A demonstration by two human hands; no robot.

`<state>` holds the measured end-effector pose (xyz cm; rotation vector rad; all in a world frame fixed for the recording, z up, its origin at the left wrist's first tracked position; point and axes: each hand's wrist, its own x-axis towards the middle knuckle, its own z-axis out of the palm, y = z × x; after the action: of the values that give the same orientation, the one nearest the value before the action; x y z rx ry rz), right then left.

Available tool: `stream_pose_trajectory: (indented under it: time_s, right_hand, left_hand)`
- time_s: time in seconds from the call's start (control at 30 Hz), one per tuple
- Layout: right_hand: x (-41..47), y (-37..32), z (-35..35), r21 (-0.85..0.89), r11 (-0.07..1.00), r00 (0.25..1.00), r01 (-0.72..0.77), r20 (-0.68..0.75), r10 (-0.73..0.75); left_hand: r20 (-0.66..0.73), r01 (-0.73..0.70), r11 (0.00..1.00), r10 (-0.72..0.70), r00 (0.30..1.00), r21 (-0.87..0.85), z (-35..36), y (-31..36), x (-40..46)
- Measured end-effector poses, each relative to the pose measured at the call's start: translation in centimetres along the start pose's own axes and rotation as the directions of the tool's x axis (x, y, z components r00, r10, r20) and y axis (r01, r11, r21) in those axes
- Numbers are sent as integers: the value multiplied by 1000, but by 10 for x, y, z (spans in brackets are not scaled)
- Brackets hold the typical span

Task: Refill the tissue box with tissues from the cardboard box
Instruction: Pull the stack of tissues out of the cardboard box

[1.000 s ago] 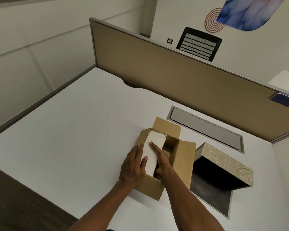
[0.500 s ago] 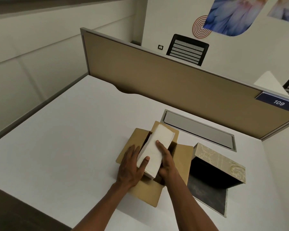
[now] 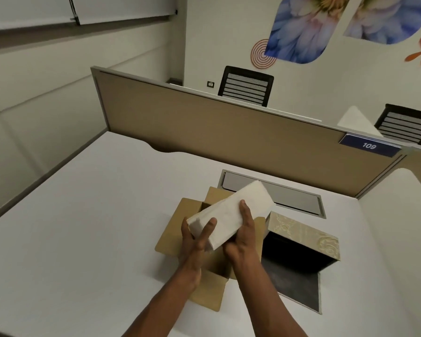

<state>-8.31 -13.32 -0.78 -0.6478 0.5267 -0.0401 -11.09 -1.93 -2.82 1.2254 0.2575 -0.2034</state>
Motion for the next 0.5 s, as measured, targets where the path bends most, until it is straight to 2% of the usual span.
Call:
stream_pose_trajectory:
  time_s: [0.23, 0.4, 0.5]
  right_hand:
    - [-10, 6, 0, -110, 973, 966, 203, -143, -218]
    - [-11, -30, -16, -98, 981, 968, 170, -171, -185]
    - [-14, -64, -41, -181, 974, 965, 135, -197, -170]
  left_hand:
    - [-23, -3, 984, 7, 1000, 177, 5, 1, 4]
    - [51, -38, 984, 30, 998, 176, -1, 13, 4]
    - [119, -30, 982, 7, 993, 187, -3, 20, 7]
